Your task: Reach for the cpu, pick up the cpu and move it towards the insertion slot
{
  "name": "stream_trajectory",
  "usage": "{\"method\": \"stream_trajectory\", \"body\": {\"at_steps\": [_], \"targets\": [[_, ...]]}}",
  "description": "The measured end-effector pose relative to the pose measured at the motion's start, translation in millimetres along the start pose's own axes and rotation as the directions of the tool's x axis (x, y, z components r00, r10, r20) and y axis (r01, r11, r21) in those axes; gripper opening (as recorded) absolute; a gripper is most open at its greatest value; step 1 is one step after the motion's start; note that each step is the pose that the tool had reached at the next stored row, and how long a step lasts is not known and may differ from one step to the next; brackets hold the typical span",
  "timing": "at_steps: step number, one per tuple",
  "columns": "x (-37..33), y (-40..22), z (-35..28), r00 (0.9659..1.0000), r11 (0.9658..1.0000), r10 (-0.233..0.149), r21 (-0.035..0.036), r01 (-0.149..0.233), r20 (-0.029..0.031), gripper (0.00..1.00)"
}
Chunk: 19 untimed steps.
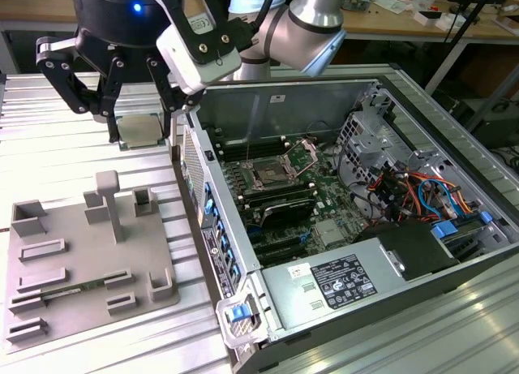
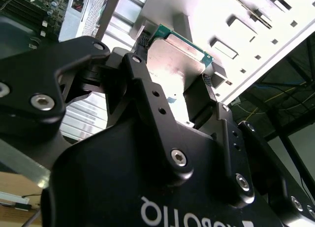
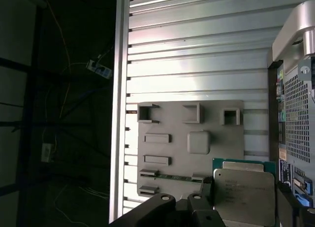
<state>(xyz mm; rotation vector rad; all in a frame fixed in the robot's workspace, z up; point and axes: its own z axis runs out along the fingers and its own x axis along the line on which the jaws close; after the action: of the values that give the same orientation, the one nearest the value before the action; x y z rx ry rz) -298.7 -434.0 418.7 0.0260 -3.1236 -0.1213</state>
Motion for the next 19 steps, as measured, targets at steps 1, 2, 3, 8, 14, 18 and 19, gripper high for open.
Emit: {"method": "stream_trajectory", "body": {"at_steps": [1, 2, 3, 8, 14, 18, 19], "targets": [[-0.6, 0.0, 0.0, 1.0000, 1.0000, 0.000, 0.0000, 0.000, 0.0000, 0.55], [-1.2, 0.0, -0.1, 1.0000, 1.0000, 0.000, 0.0000, 0.000, 0.0000, 0.55], [-1.5, 0.0, 0.0, 1.0000, 1.0000, 0.000, 0.0000, 0.000, 0.0000, 0.55], [-3.4, 0.0, -0.1, 1.0000, 1.0000, 0.000, 0.0000, 0.000, 0.0000, 0.55], [-4.6, -0.1, -0.1, 1.0000, 1.0000, 0.000, 0.0000, 0.000, 0.0000, 0.55], [-5.7, -0.1, -0.1, 1.0000, 1.0000, 0.000, 0.0000, 0.000, 0.0000, 0.55], [-5.9, -0.1, -0.1, 1.0000, 1.0000, 0.000, 0.0000, 0.000, 0.0000, 0.55]]}}
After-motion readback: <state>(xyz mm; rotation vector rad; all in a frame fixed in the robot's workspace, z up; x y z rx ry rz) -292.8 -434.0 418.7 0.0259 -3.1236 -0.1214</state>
